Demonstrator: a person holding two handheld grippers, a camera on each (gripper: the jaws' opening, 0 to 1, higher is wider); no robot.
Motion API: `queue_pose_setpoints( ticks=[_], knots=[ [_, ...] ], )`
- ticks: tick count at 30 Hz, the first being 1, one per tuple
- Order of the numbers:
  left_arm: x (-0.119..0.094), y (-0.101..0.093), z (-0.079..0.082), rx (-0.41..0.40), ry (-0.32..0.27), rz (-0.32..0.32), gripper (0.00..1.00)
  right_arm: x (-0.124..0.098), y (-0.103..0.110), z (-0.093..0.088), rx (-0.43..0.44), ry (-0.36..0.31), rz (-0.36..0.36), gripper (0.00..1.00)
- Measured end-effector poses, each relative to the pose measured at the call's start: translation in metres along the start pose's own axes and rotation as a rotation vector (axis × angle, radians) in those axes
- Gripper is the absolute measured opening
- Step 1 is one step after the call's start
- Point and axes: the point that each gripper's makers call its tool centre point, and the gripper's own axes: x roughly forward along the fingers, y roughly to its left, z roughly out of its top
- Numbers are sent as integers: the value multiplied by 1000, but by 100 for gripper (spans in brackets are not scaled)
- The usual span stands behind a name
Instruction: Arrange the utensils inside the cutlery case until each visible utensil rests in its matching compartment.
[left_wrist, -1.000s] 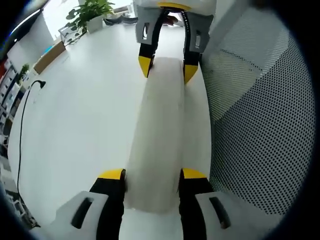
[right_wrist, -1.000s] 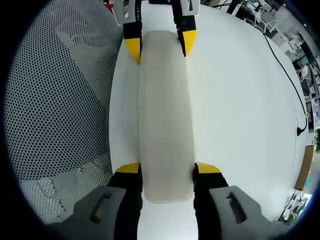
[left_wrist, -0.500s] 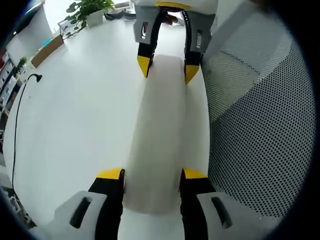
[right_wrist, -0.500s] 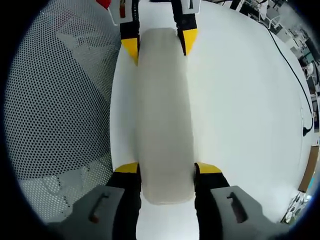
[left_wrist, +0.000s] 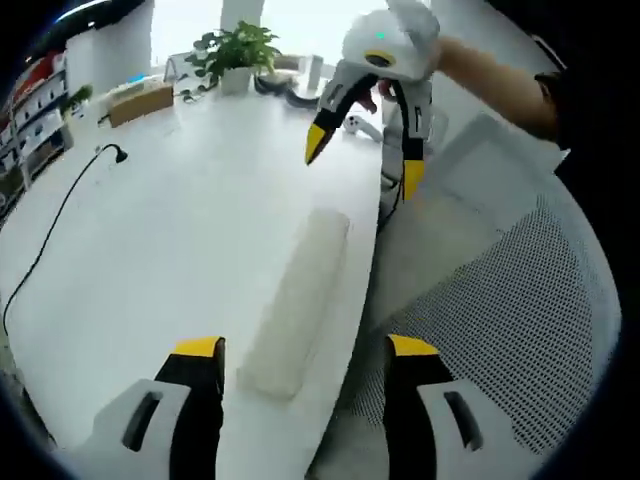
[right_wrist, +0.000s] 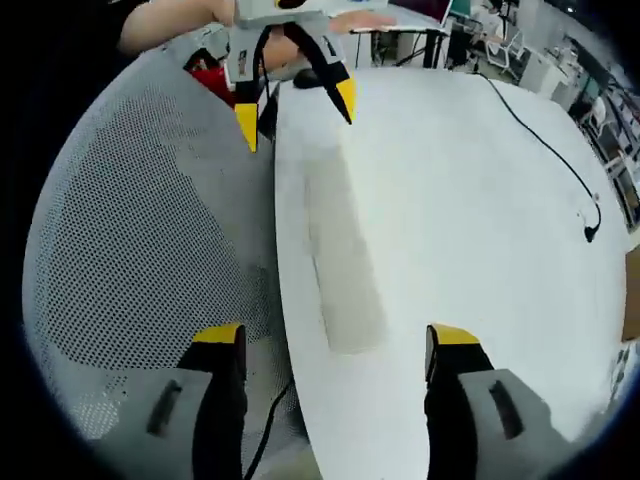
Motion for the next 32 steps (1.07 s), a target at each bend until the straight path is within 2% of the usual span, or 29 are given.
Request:
queue_pose_setpoints(
  ticks=[1, 2, 3, 4, 5, 6, 10, 13, 15, 18, 20, 23, 25, 32],
  knots=[
    [-11, -1, 11, -24, -94, 13, 75, -11, -3, 4, 37, -75, -43, 79],
    [-19, 0, 17, -46, -154, 21, 78, -18, -4, 5, 64, -121, -65, 81],
    [-27, 1, 22, -77, -206, 32, 81, -27, -6, 6, 116, -195, -97, 84],
    [-39, 5, 29, -126, -288, 57, 83, -34, -7, 7, 158, -252, -125, 86],
    [-46, 7, 32, -156, -336, 70, 84, -39, -9, 7, 197, -302, -149, 89],
    [-58, 10, 37, -195, -407, 92, 87, -46, -11, 2, 251, -366, -178, 93],
    [-88, 21, 44, -271, -576, 168, 98, -62, -13, -10, 400, -508, -240, 99],
    [-103, 22, 44, -307, -670, 210, 100, -74, -13, -7, 493, -640, -276, 99],
    [-107, 24, 37, -364, -696, 228, 100, -83, -19, -7, 548, -723, -298, 99],
    [-109, 21, 31, -377, -709, 249, 100, -93, -28, -12, 659, -837, -353, 99],
    [-109, 21, 24, -389, -712, 267, 100, -97, -30, -12, 705, -899, -365, 99],
    [-113, 23, 16, -420, -732, 295, 100, -102, -30, -9, 713, -925, -361, 99],
    [-115, 23, 13, -440, -742, 294, 100, -99, -29, -6, 709, -919, -359, 99],
    [-120, 19, 11, -445, -744, 300, 100, -73, -15, -11, 673, -784, -296, 99]
  ],
)
